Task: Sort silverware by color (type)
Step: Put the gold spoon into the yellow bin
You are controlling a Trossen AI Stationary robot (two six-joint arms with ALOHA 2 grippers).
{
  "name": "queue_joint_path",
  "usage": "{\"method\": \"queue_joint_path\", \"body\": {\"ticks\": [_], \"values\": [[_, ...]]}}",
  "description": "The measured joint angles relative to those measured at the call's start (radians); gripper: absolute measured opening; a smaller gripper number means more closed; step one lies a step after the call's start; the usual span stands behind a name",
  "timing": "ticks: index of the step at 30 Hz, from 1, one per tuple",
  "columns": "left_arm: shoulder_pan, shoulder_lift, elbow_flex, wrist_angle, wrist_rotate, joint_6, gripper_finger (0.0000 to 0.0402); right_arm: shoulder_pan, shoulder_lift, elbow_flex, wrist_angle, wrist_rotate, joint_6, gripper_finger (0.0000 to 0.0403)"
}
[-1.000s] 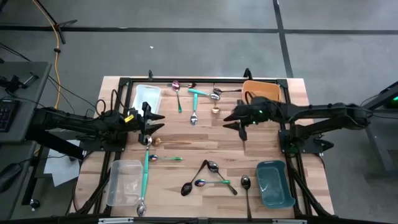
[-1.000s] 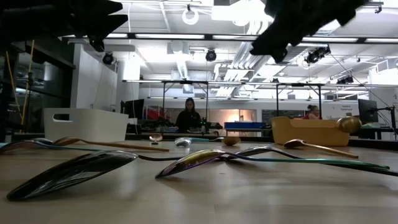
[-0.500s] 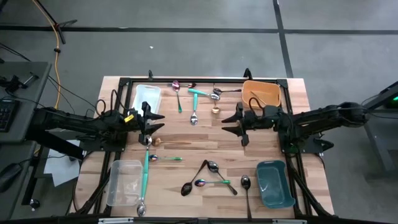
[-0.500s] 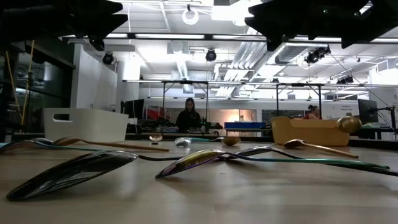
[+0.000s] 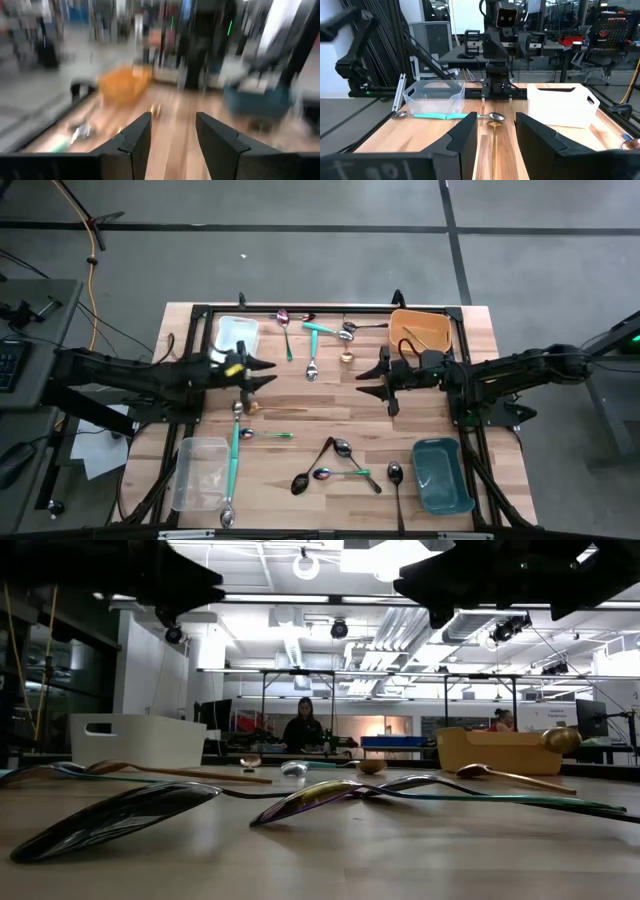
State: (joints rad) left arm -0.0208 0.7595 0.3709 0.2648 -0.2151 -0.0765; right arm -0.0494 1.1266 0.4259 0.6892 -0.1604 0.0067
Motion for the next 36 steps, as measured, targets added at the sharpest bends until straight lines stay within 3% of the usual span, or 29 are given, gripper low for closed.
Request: {"method": "queue_joint_path", "body": {"ticks": [5, 10, 17, 25, 36], "values": [[-0.001, 0.167, 0.248, -0.495, -0.005, -0.006, 0.0149, 0.0, 0.0, 0.0, -0.013, -0.001, -0.007, 0.0129], [-0.001, 0.338, 0.36, -0.755, 0.047, -0.058, 0.0154, 0.0, 0.0, 0.0, -0.027, -0.001, -0.007, 0.0129], [-0.001, 0.554, 0.372, -0.796, 0.18, -0.105, 0.018, 0.0, 0.0, 0.0, -0.027, 0.0, -0.007, 0.0129], [-0.001, 0.703, 0.371, -0.796, 0.177, -0.105, 0.0194, 0.0, 0.0, 0.0, -0.032, 0.0, -0.007, 0.0129], [-0.001, 0.797, 0.375, -0.89, 0.18, -0.103, 0.0191, 0.0, 0.0, 0.0, -0.037, 0.0, -0.007, 0.0129]]}}
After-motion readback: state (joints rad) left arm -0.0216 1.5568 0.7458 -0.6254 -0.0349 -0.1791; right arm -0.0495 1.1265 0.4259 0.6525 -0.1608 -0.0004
